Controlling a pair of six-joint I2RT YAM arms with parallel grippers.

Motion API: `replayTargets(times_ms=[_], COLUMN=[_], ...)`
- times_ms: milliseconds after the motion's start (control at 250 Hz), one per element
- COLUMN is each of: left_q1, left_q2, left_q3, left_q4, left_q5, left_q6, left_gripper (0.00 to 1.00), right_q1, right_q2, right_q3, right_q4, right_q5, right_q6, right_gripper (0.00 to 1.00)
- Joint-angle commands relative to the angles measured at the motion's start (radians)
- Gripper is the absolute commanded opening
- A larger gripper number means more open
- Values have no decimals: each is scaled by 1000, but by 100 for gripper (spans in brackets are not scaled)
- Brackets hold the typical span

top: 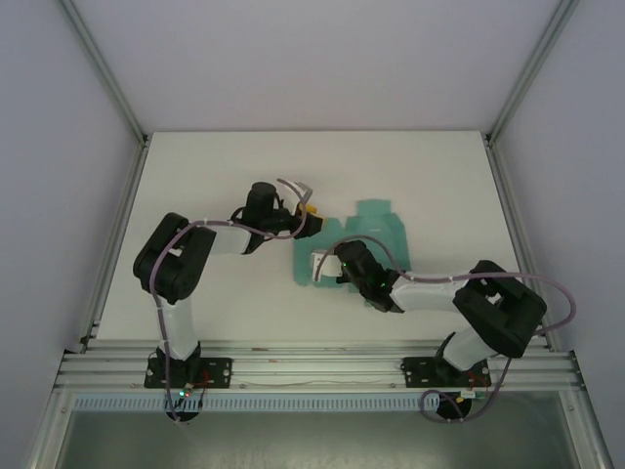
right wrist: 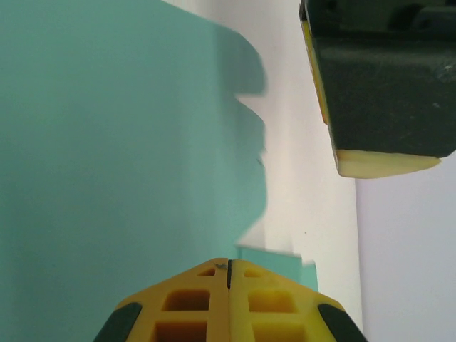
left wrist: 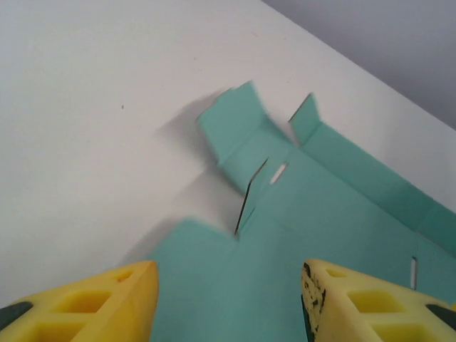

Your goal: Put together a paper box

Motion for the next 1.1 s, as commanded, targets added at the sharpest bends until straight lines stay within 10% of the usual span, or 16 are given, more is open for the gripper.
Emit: replayTargets(times_ms=[0, 116, 276, 400, 608, 727, 1095], left_q1=[-2, -3, -8, -31, -66, -69, -79], left_q2=[-70, -110, -124, -97, -70, -53, -59], left_q3=[-55, -83, -94, -82, -56, -24, -33], left_q4=[1, -58, -112, -128, -194, -261, -256], left_q5=[-88, -165, -163, -142, -169, -189, -233], left_q6=[-16, -28, -81, -154, -199, -206, -253], left_gripper=[57, 60, 68, 70, 83, 99, 100], right_q1=[0, -34, -117, -135, -242, -344, -422], right_q2=[-11, -61, -191, -328, -505, -492, -326], right_q3=[17, 68, 179, 225, 220, 98, 12], right_q4=[-17, -47, -275, -533, -1145, -1076, -801], right_q5=[28, 95, 235, 489, 153, -102, -308], right_q6=[61, 264, 730, 1239, 2010, 2093, 1985], right_gripper=[0, 8, 48, 100, 100, 100, 60])
